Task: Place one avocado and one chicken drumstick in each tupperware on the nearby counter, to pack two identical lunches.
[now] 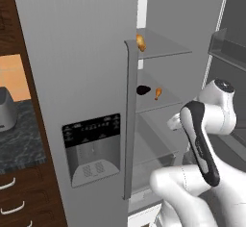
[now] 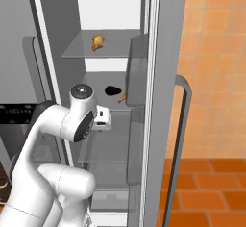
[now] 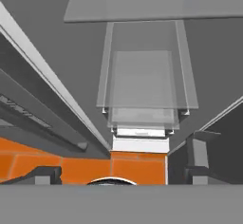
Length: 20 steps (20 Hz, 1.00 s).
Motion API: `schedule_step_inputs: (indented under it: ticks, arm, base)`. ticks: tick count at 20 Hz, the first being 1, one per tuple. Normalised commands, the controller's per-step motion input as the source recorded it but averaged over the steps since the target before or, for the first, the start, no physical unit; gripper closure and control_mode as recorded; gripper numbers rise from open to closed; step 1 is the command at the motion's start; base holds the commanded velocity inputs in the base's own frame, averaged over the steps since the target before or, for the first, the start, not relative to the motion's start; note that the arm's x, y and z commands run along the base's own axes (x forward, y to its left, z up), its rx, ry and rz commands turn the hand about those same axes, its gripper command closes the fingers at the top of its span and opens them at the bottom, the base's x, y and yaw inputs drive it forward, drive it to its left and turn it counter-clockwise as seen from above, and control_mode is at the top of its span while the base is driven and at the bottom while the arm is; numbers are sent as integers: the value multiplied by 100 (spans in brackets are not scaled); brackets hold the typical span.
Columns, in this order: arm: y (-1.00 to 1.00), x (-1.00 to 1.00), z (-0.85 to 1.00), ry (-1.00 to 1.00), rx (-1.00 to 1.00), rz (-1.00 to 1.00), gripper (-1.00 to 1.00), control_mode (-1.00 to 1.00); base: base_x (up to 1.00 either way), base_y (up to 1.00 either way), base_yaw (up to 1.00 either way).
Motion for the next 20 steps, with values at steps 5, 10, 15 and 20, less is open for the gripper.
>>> schedule_step_inputs:
  ticks: [5, 10, 15, 20]
  arm:
    - [0, 88, 79, 12, 1, 0, -100, -100]
    - [0, 100, 14, 14, 0, -7, -100, -100]
    - [0, 100, -73, 13, -1, -15, -100, -100]
    - [-13, 73, -52, 2, 0, -13, -100, -100]
  base:
    - [0, 0, 0]
    - [0, 0, 0]
    - [0, 0, 0]
    - [0, 0, 0]
